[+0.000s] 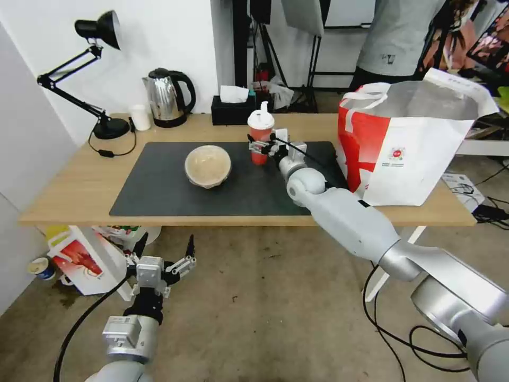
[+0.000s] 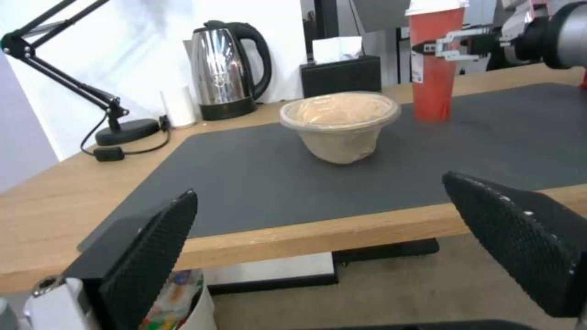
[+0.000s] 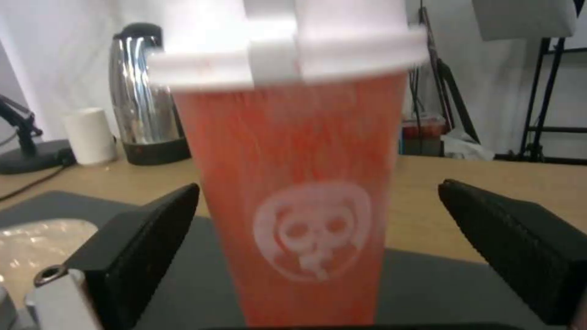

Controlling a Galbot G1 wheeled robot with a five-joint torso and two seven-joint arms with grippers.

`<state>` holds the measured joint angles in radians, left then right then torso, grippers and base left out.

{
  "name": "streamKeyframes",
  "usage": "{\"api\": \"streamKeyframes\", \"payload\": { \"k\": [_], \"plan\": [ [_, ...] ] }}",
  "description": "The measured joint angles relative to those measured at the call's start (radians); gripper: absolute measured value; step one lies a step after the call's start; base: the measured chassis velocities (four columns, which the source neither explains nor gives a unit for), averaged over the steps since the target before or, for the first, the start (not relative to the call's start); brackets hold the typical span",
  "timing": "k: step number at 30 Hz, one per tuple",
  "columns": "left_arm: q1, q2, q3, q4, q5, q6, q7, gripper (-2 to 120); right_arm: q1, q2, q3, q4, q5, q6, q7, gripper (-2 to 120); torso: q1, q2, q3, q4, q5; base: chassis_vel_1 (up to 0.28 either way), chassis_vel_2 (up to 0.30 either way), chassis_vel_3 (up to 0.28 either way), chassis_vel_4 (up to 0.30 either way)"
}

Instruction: Pick up the trash from the table and place it into the takeout bag.

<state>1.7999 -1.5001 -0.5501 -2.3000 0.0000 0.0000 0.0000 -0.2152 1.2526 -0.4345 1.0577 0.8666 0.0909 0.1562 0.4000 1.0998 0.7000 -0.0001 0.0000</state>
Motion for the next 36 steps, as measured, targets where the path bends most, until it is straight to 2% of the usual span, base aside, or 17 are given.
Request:
{"api": "streamKeyframes", "payload": {
  "k": [36],
  "plan": [
    [0.000,0.000,0.000,0.000,0.000,0.000,0.000,100,0.004,0.049,0.020,-0.084,-0.025,0.026,-0.040,99,0.000,0.000,0.000,0.0001,0.0000,0.000,0.000,0.000,0.000]
  ]
}}
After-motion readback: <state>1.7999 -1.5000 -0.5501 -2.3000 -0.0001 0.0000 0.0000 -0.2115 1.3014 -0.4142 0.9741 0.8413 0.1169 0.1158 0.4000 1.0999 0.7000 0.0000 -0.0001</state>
